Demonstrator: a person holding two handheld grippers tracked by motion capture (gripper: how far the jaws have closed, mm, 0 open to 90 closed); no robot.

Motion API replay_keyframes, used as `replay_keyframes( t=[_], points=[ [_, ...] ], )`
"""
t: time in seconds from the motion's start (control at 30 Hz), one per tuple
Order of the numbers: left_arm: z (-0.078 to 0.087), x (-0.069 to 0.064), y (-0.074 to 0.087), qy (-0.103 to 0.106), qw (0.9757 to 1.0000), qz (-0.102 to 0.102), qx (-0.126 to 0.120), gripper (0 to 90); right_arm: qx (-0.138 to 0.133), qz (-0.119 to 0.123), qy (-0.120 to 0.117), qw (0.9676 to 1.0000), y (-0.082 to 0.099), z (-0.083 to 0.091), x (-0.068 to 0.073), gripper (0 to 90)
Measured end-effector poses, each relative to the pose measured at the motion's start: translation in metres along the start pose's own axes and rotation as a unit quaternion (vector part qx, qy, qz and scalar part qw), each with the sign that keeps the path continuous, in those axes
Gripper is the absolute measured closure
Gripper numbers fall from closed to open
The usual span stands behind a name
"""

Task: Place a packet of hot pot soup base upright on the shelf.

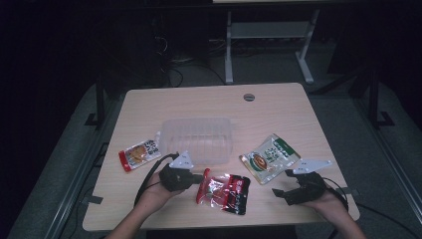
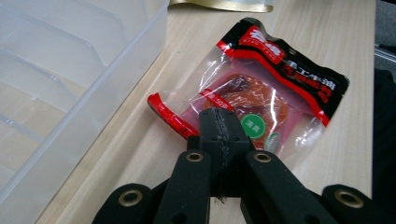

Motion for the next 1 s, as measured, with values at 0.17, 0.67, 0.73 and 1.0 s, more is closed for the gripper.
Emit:
replay_keyframes(
  t=[0.17, 0.67, 0.73, 1.0],
  points=[
    [-0.012, 0.0, 0.0, 0.004, 0.9999, 0.004, 0.008, 89.8, 0.003, 0.004, 0.001, 1.0, 0.001, 0.0, 0.003, 13.1],
    [-0.018, 0.006, 0.006, 0.003, 0.9993, -0.003, 0.037, 89.8, 0.012, -0.003, -0.002, 0.9999, 0.003, -0.002, -0.002, 13.3],
    [-0.02, 0.007, 0.007, 0.002, 0.9994, 0.006, 0.033, 89.8, 0.014, -0.006, -0.002, 0.9999, 0.004, -0.002, -0.001, 13.3],
    [-0.023, 0.01, 0.011, 0.009, 0.9987, 0.006, 0.049, 89.9, 0.017, -0.005, -0.006, 0.9998, 0.003, -0.002, 0.001, 11.9]
  ],
)
Point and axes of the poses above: each handheld gripper's, and its own axes: z roughly backward along the jaws, y roughly out of its underside, x roughly to its left, the point moved 6 cm from there along -z, roughly forward along the jaws, and after that the axes turned 3 degrees about x, right-handed, at the moved point
